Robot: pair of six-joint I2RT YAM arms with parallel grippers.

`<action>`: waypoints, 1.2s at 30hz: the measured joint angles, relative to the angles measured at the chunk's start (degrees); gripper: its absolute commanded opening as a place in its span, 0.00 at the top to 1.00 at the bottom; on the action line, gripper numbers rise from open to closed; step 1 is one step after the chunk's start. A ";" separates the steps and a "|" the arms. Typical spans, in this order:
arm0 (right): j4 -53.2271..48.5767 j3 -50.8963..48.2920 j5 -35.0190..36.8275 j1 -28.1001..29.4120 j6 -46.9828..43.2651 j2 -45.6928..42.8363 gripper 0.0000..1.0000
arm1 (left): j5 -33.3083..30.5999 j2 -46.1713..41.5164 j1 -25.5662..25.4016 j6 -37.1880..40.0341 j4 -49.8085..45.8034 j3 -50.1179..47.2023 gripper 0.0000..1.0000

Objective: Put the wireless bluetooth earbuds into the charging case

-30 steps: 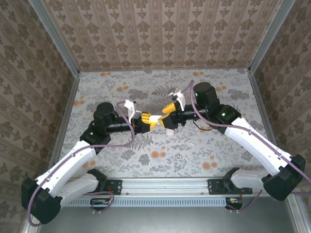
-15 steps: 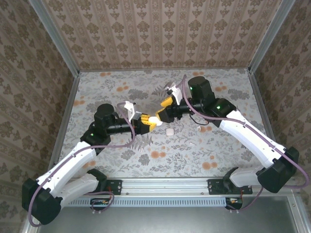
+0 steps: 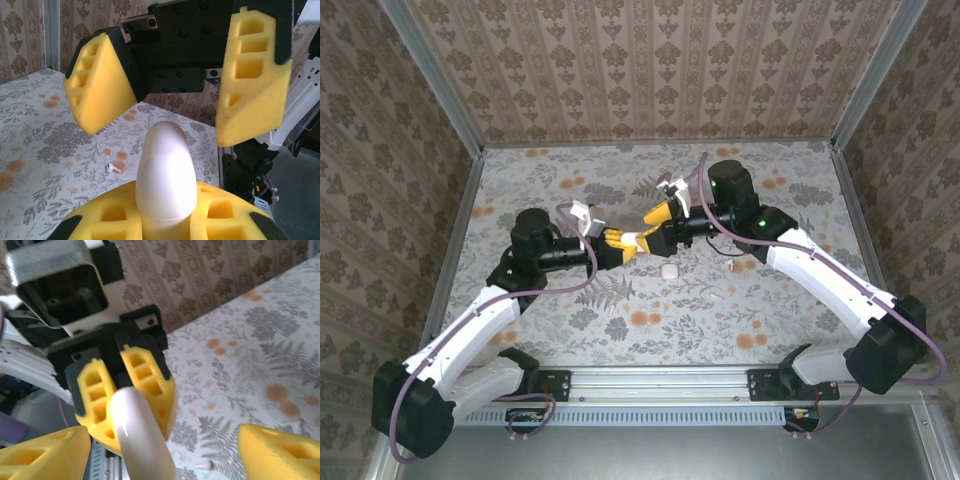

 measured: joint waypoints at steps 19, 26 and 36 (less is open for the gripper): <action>-5.33 3.52 -0.11 -0.02 -4.63 4.24 0.29 | 0.00 -0.15 0.39 -2.67 4.22 -1.51 1.00; -6.23 7.21 2.40 -2.21 -2.25 6.47 0.30 | -1.18 -0.55 0.11 -3.04 4.22 -2.45 1.00; -5.81 7.50 3.32 -3.65 1.68 8.26 0.30 | -4.22 -1.01 -0.07 -2.62 2.60 -2.56 1.00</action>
